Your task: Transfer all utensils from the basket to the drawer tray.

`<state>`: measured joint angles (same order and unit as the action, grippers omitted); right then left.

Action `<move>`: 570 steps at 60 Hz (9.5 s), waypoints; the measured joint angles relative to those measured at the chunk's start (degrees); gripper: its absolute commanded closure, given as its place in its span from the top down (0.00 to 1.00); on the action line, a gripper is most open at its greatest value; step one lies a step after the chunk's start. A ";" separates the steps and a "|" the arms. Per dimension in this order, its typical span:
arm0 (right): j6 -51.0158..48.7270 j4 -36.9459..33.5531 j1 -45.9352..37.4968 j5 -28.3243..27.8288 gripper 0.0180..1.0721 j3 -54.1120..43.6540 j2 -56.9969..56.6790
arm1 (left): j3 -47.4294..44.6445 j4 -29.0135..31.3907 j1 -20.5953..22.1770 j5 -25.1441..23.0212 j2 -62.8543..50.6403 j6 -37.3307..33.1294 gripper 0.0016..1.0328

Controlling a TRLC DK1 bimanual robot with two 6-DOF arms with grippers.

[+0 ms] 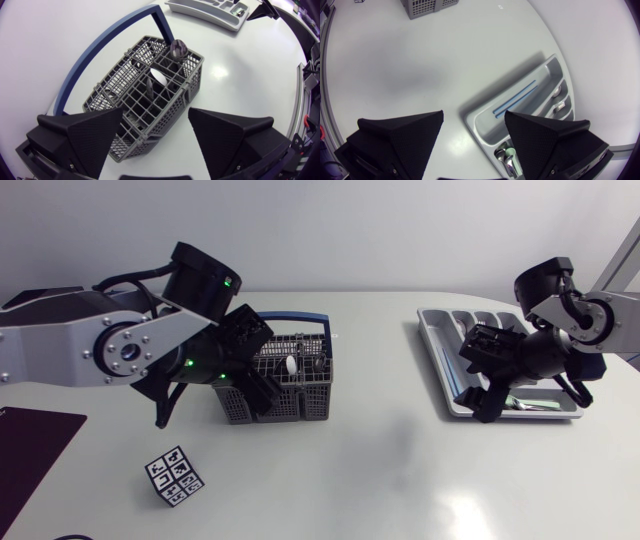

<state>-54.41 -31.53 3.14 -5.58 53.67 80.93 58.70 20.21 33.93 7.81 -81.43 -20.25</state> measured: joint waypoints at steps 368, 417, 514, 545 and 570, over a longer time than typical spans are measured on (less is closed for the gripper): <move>-9.84 -6.29 -6.23 -19.98 0.05 0.46 -2.12 | 11.80 9.05 -8.17 -26.80 1.95 35.21 0.83; -43.78 4.04 -29.83 -7.26 0.06 10.75 25.29 | 7.56 5.33 -6.60 -22.23 0.74 33.24 0.83; 3.13 0.42 2.97 -14.10 0.78 -2.27 -11.72 | 10.38 -1.40 -7.21 -17.77 -14.14 33.05 0.38; 4.52 1.97 4.76 -13.70 0.78 -4.83 -12.46 | 11.13 -2.14 -7.19 -17.90 -15.39 33.07 0.09; 6.47 1.95 9.20 -12.55 0.78 -5.05 -14.88 | 11.10 -2.10 -7.26 -19.71 -13.94 33.09 0.05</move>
<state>-47.94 -29.58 12.34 -18.13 48.62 66.04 69.80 18.11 26.68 -11.90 -95.37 12.84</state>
